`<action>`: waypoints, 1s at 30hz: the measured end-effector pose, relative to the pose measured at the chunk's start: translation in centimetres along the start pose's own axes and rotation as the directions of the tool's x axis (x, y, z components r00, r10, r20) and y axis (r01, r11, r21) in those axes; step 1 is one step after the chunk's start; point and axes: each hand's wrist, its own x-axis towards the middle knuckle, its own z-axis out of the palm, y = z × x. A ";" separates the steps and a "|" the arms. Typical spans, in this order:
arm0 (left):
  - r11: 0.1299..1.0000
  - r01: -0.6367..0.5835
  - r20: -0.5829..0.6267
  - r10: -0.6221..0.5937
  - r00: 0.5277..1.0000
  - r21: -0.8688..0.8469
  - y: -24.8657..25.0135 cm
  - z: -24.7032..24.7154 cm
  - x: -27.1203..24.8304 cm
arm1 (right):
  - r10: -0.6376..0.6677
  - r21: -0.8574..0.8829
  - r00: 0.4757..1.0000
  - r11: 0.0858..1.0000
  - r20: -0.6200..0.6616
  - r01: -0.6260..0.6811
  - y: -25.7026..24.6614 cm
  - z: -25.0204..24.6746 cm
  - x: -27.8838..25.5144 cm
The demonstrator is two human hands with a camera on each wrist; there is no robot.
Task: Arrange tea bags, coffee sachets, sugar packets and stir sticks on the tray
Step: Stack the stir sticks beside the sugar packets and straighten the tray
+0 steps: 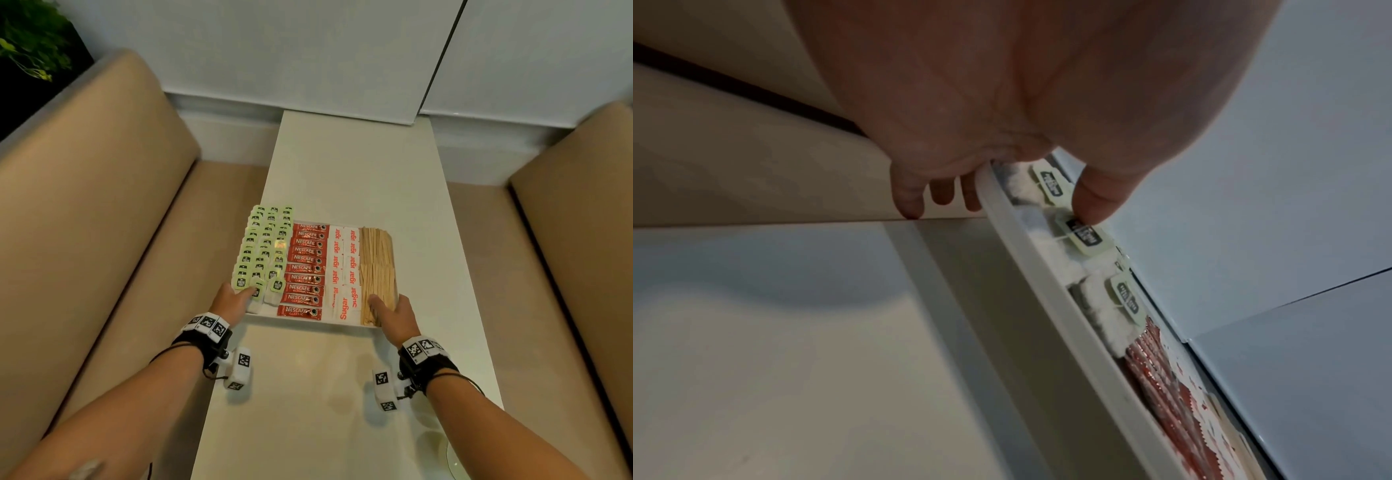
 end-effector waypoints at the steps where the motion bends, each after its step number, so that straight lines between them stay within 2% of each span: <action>1: 1.000 0.007 -0.005 -0.007 1.000 0.005 0.1 0.2 0.0 | 0.015 0.000 1.000 1.000 -0.011 -0.015 0.1 0.1 0.2; 5: 1.000 0.018 0.036 -0.018 0.999 0.009 -0.7 0.6 1.1 | 0.047 -0.023 0.999 0.999 -0.013 -0.047 0.8 0.5 1.1; 11: 0.999 0.053 0.033 -0.053 0.998 -0.002 -1.6 1.0 1.7 | 0.097 -0.091 0.995 0.991 -0.016 -0.098 2.2 0.9 2.4; 17: 0.997 0.075 0.052 -0.074 0.996 -0.017 -2.0 1.2 2.0 | 0.075 -0.336 0.995 0.937 -0.065 -0.092 2.0 0.6 3.4; 24: 0.996 0.048 0.100 -0.040 0.994 -0.078 -2.8 0.8 2.6 | 0.081 -0.495 0.991 0.860 -0.110 -0.125 2.4 0.6 3.3; 28: 1.000 0.006 0.147 -0.002 0.989 -0.029 -2.5 0.4 1.8 | 0.074 -0.497 0.992 0.860 -0.103 -0.116 3.0 0.5 3.0; 30: 0.999 -0.019 0.135 0.015 0.991 0.035 -2.5 0.0 1.4 | 0.055 -0.495 0.994 0.864 -0.091 -0.092 3.3 0.5 2.8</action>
